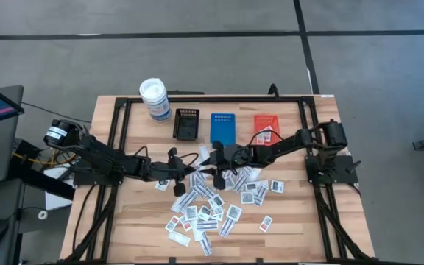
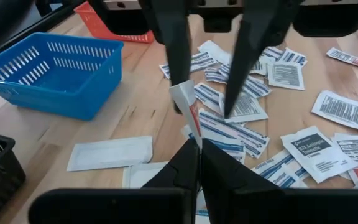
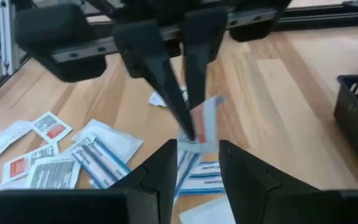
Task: Pick & Place First Aid Supplies
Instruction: Put the orange ointment pack into the orange bin
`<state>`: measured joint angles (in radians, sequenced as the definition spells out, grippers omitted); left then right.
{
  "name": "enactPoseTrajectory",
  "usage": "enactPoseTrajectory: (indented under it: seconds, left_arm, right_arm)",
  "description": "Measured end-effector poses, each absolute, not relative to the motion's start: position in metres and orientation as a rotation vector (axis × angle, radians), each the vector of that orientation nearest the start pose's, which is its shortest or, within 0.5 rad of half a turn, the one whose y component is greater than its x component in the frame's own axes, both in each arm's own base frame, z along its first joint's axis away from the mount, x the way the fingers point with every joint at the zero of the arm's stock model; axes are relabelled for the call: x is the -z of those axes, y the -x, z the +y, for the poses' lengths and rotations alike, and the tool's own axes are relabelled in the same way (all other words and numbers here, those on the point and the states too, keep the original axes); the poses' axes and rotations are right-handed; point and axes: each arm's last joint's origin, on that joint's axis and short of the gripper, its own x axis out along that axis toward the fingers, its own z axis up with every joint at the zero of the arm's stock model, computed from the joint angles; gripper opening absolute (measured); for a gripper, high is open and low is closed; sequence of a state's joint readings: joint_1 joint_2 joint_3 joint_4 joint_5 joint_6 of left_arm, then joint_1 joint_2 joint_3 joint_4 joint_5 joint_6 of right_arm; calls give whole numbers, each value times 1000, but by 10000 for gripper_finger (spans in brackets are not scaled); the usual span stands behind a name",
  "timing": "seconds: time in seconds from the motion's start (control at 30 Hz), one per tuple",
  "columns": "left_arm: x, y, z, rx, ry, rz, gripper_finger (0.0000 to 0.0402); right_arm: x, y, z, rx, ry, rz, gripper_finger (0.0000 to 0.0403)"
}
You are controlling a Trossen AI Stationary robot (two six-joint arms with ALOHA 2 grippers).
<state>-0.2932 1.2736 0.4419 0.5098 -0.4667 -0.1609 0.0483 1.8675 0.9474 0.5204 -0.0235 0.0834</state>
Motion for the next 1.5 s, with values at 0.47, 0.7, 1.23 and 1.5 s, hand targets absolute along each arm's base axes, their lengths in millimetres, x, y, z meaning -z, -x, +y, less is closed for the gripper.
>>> enactPoseTrajectory:
  seconds: [0.47, 0.7, 1.23, 1.5]
  left_arm:
    - [-187, -235, -57, -193, 46, 270, 14]
    - [-187, -235, -58, -155, 111, 273, 14]
    - [-145, -248, -60, -178, 157, 430, 70]
    - [-146, -248, -60, -177, 161, 420, 87]
  right_arm:
    - [-163, -384, 17, -52, -102, 363, 10]
    - [-160, -382, 19, -56, -118, 402, 3]
    - [-143, -372, 34, -29, -207, 600, 1]
    - [-191, -349, 17, 37, -125, 624, 0]
